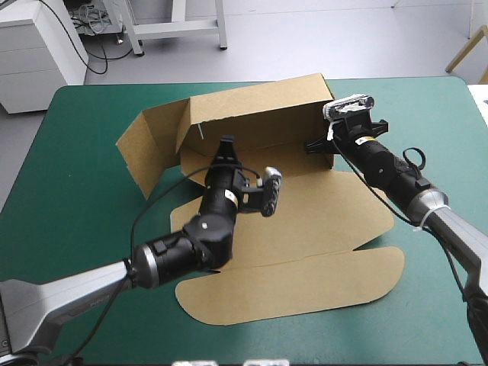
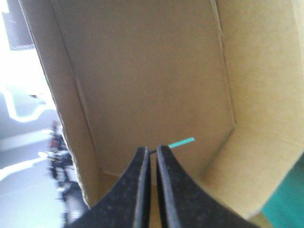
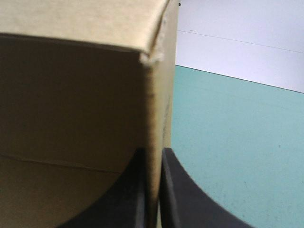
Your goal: Fold the box
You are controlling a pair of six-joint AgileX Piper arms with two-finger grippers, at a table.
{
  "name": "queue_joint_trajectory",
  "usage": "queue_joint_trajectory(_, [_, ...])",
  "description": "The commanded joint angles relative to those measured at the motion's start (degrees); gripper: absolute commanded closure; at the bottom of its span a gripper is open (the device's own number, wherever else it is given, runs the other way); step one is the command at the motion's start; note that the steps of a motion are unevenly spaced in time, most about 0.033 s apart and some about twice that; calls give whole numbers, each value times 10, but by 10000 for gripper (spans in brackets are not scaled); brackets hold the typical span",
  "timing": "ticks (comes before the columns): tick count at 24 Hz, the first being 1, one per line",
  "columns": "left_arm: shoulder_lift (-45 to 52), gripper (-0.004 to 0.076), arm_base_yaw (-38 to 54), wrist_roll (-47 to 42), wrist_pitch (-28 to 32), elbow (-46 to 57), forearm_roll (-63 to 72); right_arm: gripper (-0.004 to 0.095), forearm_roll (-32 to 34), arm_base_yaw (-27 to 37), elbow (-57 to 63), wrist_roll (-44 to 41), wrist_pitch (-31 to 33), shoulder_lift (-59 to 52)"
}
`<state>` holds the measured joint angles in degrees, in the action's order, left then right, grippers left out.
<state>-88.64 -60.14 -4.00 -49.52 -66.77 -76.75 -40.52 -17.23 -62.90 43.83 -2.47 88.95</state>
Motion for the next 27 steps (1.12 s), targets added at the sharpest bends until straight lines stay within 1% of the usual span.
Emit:
queue_joint_trajectory(1, [18, 710, 89, 279, -68, -204, 377, 927, -4, 4, -22, 0, -22, -24])
queue_joint_trajectory(2, [10, 710, 155, 328, -148, -304, 505, 927, -4, 4, -22, 0, -14, -24])
queue_joint_trajectory(3, [5, 710, 184, 330, -188, -344, 539, 927, -4, 4, -22, 0, -12, -24])
queue_joint_trajectory(4, [-8, 710, 247, 331, -252, -418, 592, 927, -4, 4, -22, 0, -7, -24])
queue_joint_trajectory(5, [-9, 714, 298, 314, -245, -450, 622, 927, -4, 4, -22, 0, -5, -24])
queue_joint_trajectory(6, [-10, 722, 375, 291, -246, -497, 670, 927, -4, 4, -22, 0, 1, -24])
queue_joint_trajectory(7, [-10, 727, 427, 272, -246, -518, 715, 927, -4, 4, -22, 0, 4, -24])
queue_joint_trajectory(8, [-8, 732, 498, 230, -246, -531, 758, 927, -4, 4, -22, 0, 9, -24])
queue_joint_trajectory(9, [-9, 734, 550, 191, -246, -532, 797, 927, -4, 4, -22, 0, 12, -24])
queue_joint_trajectory(10, [-9, 734, 629, 145, -246, -521, 842, 927, -4, 4, -22, 0, 17, -24])
queue_joint_trajectory(11, [-9, 734, 685, 128, -246, -506, 868, 927, -4, 4, -22, 0, 25, -24])
queue_joint_trajectory(14, [-9, 734, 767, 115, -246, -453, 910, 927, -4, 4, -22, 0, 29, -24])
queue_joint_trajectory(19, [-8, 734, 841, 110, -242, -336, 950, 927, -4, 4, -22, 0, 33, -24])
queue_joint_trajectory(23, [2, 734, 880, 98, -197, -237, 1005, 927, -4, 4, -22, 0, 34, -24])
queue_joint_trajectory(27, [8, 734, 911, 107, -181, -169, 1067, 927, -4, 4, -22, 0, 48, -24])
